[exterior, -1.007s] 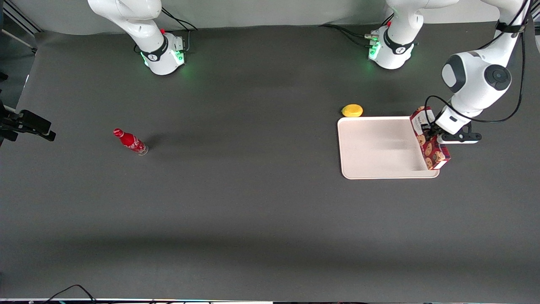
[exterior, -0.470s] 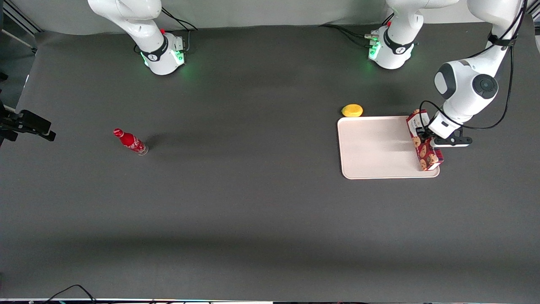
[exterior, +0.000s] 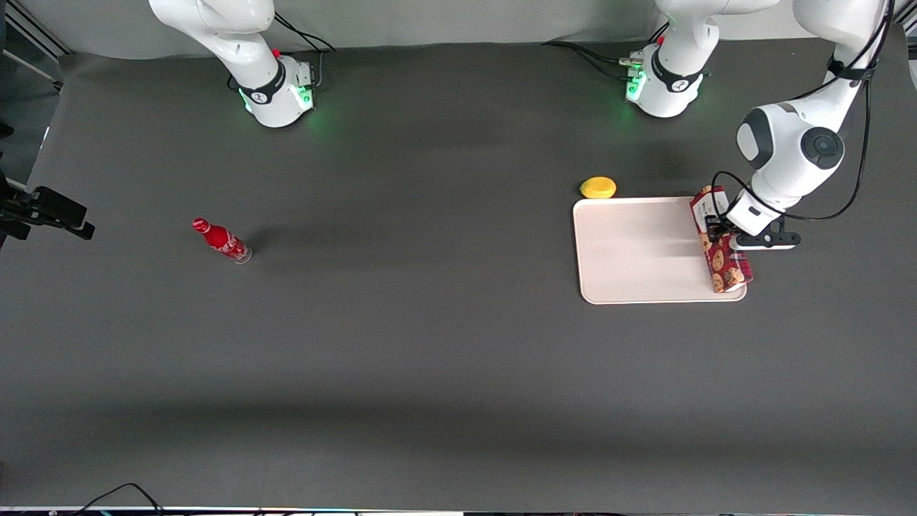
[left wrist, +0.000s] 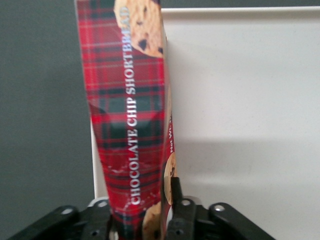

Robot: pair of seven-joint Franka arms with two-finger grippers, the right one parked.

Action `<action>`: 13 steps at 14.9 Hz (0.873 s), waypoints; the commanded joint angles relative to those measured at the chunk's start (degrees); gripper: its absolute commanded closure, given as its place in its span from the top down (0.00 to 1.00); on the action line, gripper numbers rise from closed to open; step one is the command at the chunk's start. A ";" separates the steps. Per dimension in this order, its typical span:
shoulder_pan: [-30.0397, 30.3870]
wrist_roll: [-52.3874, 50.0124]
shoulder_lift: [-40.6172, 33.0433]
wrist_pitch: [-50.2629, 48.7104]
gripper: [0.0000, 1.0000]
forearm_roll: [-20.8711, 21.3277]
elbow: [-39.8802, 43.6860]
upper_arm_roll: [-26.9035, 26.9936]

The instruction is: Place red cookie box on tray

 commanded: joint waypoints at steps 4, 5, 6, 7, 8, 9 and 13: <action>-0.48 -0.86 -0.38 -0.33 1.00 0.39 0.42 0.44; -0.48 -0.68 -0.73 -0.33 1.00 0.13 0.60 0.44; -0.48 -0.68 -1.61 -1.11 1.00 -0.05 0.86 0.44; -0.48 -0.77 -2.57 -3.73 1.00 -0.14 1.73 0.44; -0.39 -0.77 -3.63 -7.50 1.00 -0.14 3.39 0.44; -0.39 -0.77 -4.51 -11.28 1.00 -0.14 5.06 0.44; -0.39 -0.77 -7.42 -25.78 1.00 -0.14 14.10 0.44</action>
